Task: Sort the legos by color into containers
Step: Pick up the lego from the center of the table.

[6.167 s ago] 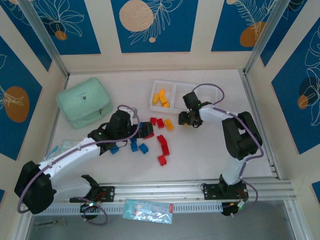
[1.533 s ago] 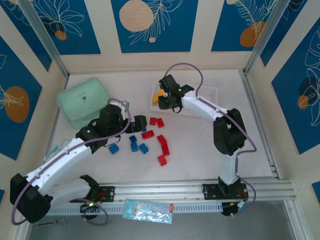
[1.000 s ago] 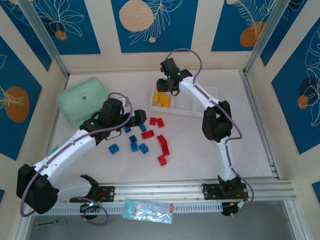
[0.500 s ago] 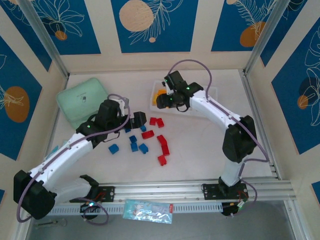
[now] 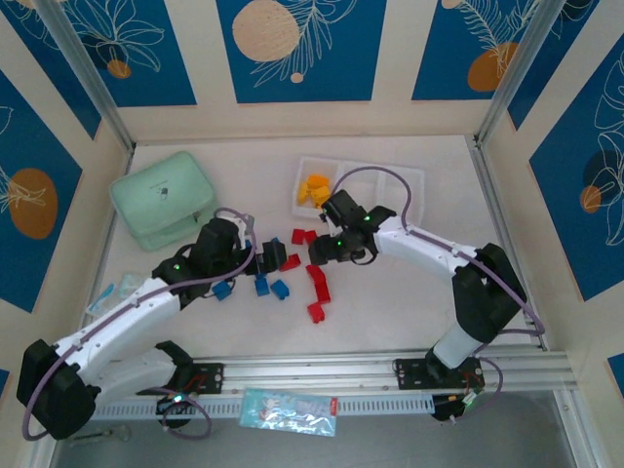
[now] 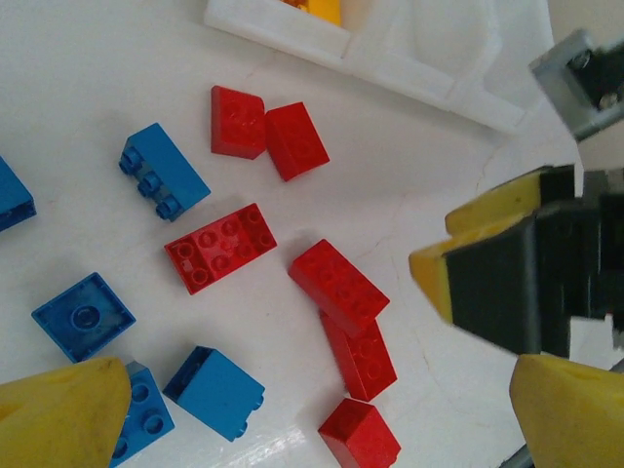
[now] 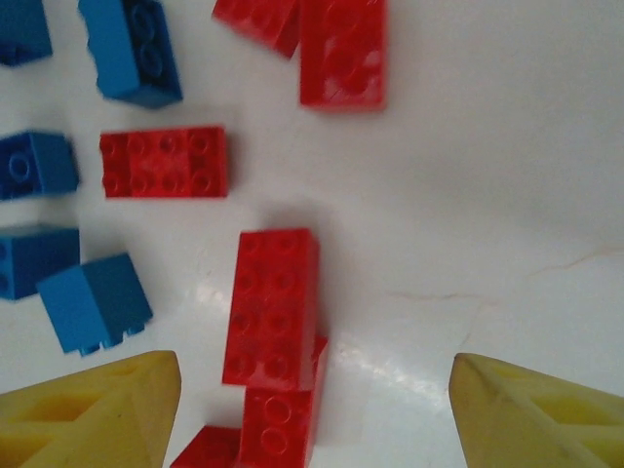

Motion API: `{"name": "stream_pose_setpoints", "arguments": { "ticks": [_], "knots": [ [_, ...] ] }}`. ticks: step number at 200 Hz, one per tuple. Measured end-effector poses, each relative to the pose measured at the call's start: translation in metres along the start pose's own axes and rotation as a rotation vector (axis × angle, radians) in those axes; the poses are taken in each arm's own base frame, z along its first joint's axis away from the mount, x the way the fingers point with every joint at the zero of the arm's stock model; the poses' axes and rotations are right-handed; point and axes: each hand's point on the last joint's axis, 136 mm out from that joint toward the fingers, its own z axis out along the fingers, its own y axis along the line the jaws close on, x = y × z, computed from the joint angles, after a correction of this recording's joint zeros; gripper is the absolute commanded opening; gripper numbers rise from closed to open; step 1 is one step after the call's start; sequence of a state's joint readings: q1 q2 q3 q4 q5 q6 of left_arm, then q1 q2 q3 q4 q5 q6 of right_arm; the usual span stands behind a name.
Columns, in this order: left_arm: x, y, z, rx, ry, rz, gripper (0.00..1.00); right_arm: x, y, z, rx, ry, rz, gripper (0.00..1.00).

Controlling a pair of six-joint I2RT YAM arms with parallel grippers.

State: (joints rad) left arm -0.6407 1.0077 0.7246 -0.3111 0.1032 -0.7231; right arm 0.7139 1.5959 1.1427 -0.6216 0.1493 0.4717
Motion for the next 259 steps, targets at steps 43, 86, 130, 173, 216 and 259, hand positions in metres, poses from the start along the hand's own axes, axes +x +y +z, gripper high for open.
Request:
{"name": "stream_pose_setpoints", "arguments": {
  "ticks": [43,86,130,173,216,259],
  "knots": [
    [0.007,0.016,0.000,-0.038,-0.023,-0.030,0.99,0.012,0.023,0.009,-0.006,-0.011,-0.034,0.77],
    [0.007,0.019,0.001,-0.050,-0.033,-0.032,0.99,0.018,0.019,0.031,0.074,0.007,-0.045,0.74],
    [0.005,0.019,0.002,-0.050,-0.044,-0.031,0.99,0.026,0.012,0.047,0.137,0.035,-0.066,0.62],
    [0.004,0.021,0.001,-0.057,-0.049,-0.031,0.99,0.029,0.014,0.052,0.145,0.044,-0.099,0.48],
    [0.004,0.021,0.001,-0.058,-0.052,-0.031,0.99,0.029,0.015,0.054,0.148,0.051,-0.109,0.37],
    [0.004,0.021,0.001,-0.058,-0.051,-0.027,0.99,0.021,0.019,0.041,0.131,0.021,-0.109,0.36]
  ]
}}
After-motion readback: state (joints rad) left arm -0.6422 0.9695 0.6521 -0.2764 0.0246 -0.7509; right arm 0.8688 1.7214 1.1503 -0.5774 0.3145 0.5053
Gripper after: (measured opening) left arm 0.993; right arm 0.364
